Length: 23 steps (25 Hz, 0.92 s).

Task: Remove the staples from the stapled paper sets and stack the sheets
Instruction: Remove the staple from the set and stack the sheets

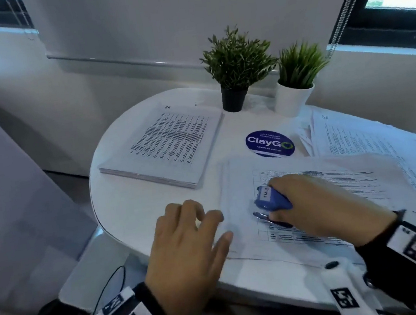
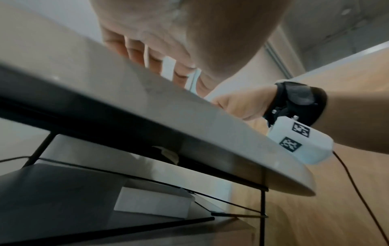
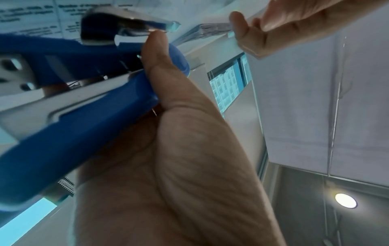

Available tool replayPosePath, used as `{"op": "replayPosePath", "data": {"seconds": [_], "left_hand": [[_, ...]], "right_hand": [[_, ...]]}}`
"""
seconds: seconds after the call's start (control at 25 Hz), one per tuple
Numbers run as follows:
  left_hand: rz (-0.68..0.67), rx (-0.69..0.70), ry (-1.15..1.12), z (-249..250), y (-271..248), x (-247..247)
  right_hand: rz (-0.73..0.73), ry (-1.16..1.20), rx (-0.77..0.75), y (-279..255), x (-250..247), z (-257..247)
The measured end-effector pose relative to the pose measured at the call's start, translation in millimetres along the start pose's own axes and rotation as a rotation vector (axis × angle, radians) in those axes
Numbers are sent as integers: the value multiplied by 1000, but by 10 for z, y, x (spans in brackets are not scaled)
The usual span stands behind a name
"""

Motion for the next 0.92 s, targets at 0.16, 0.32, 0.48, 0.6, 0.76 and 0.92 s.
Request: {"op": "replayPosePath", "data": {"seconds": [0.16, 0.32, 0.48, 0.6, 0.76, 0.92], "left_hand": [[-238, 67, -18, -86, 134, 316], [-308, 138, 84, -40, 215, 490], [-341, 152, 104, -57, 252, 588], [-361, 144, 125, -43, 268, 642], [-361, 137, 106, -54, 309, 665], [-349, 137, 102, -55, 312, 682]], "right_hand": [[-37, -104, -121, 195, 106, -129], [-62, -177, -244, 341, 229, -192], [-60, -155, -324, 400, 282, -223], [-60, -73, -318, 443, 301, -205], [-42, -5, -368, 487, 320, -182], [9, 6, -440, 479, 359, -167]]}}
Point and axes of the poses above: each hand's wrist, its own y-axis towards the middle knuckle, its own x-axis out of the palm, z = x × y, the point moved 4 cm from there along y, towards the middle knuckle, and after that the axes turned 14 degrees about z, right-handed, at the moved point
